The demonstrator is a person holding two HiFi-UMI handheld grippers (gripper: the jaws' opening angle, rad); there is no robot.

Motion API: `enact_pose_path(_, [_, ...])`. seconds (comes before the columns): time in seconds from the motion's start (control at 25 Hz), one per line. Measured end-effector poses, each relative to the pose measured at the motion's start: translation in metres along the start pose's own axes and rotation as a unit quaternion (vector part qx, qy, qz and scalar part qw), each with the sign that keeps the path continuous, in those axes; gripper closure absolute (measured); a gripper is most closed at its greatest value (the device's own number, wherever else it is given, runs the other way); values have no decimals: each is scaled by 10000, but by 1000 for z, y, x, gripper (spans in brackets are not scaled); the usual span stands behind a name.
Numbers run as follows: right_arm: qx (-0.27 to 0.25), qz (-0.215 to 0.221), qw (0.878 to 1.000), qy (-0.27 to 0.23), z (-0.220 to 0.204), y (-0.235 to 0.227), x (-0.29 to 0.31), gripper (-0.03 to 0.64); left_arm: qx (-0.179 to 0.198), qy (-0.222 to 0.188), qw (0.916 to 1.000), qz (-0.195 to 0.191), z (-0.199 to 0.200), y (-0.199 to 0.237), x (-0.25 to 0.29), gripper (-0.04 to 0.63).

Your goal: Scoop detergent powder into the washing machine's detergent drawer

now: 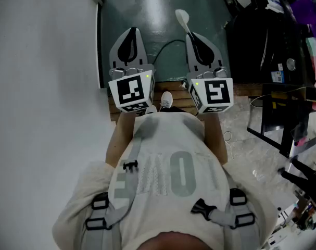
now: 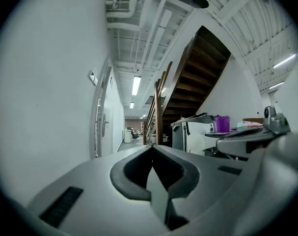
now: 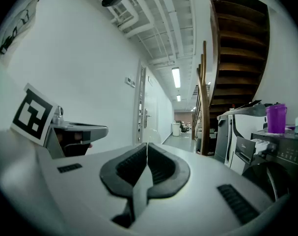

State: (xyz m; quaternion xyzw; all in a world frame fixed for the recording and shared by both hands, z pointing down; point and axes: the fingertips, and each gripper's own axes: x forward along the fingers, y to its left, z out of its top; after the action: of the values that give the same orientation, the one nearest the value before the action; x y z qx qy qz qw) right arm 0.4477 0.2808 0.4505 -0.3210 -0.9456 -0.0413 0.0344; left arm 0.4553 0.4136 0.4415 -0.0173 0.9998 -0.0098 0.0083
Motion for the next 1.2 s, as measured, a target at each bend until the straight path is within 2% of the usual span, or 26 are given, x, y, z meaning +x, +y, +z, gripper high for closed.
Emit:
enact_pose_path(0.32, [141, -51, 9999, -44, -2, -20, -1, 607, 25, -9, 10000, -15, 1, -9, 10, 575])
enact_pose_path(0.76, [290, -133, 9995, 66, -14, -39, 5, 606, -145, -77, 9998, 106, 7, -1, 23, 575])
enact_pose_path(1.0, [282, -224, 9993, -48, -27, -70, 29, 606, -173, -254, 9995, -52, -3, -13, 63, 575])
enact_pose_path(1.2, [259, -368, 9989, -129, -49, -101, 79, 606, -217, -351, 9989, -221, -27, -10, 123, 575])
